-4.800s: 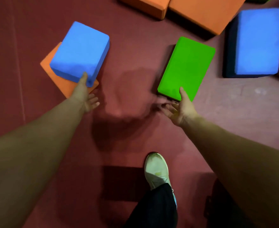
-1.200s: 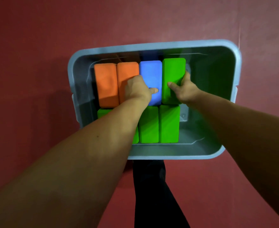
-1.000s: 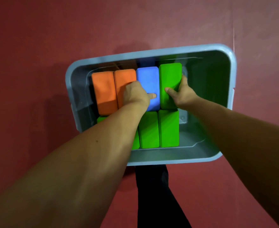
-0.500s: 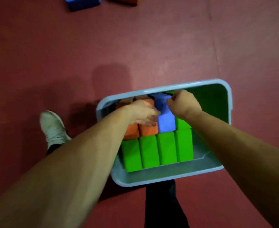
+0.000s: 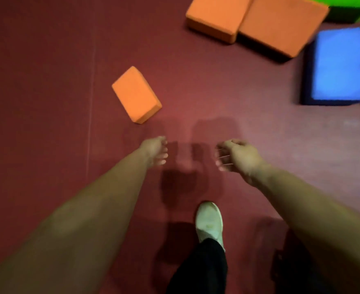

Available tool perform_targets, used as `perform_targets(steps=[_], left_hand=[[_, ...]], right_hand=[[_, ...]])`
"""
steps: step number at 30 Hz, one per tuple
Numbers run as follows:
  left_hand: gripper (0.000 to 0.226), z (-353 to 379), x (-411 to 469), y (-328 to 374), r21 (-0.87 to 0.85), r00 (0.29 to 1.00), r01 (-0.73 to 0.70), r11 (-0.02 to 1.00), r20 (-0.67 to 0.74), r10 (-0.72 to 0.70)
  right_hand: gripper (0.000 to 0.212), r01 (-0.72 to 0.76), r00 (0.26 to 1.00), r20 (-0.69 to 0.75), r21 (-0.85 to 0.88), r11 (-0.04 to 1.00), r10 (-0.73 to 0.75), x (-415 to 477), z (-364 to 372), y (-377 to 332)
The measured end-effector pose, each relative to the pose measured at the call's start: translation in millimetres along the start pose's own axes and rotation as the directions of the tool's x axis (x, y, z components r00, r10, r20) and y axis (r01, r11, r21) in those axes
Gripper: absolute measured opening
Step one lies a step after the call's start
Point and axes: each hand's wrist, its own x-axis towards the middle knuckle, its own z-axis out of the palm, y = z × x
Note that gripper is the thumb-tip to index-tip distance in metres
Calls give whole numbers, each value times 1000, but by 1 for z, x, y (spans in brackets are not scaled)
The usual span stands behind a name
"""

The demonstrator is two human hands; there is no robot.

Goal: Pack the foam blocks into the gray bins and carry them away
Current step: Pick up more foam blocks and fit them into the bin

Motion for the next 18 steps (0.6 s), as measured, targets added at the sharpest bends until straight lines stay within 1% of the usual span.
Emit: perform_targets(steps=[2,5,6,8,10,11,13,15,18], left_hand=[[32,-43,47,12,-78,997,34,996,-61,-38],[59,-80,112,29,-210,993,91,973,-48,-103],[65,-87,131,37,-259,992,110,960,-31,-123],[79,-94,171,50,-354,987,159,922,24,-161],[105,-90,207,57,-465,975,223,857,100,-200],[111,-83,223,57,-515,967,256,818,140,-215],[112,-67,245,57,-562,960,279,779,174,-219],[106,-54,262,54,-643,964,264,719,159,-211],[88,-43,275,52,-753,985,159,639,73,-159]], right_hand=[[15,7,1000,25,17,1000,-7,38,42,-9],[16,4,1000,24,118,993,-7,86,81,-12],[15,10,1000,12,157,988,-12,102,89,-11],[11,40,998,-47,210,977,-31,135,99,-6],[11,81,988,-150,253,964,-44,169,98,0],[10,100,979,-201,275,956,-44,187,93,3],[11,126,958,-285,298,946,-38,214,77,4],[17,111,938,-346,272,956,-10,238,59,5],[27,11,944,-324,225,974,64,263,33,5]])
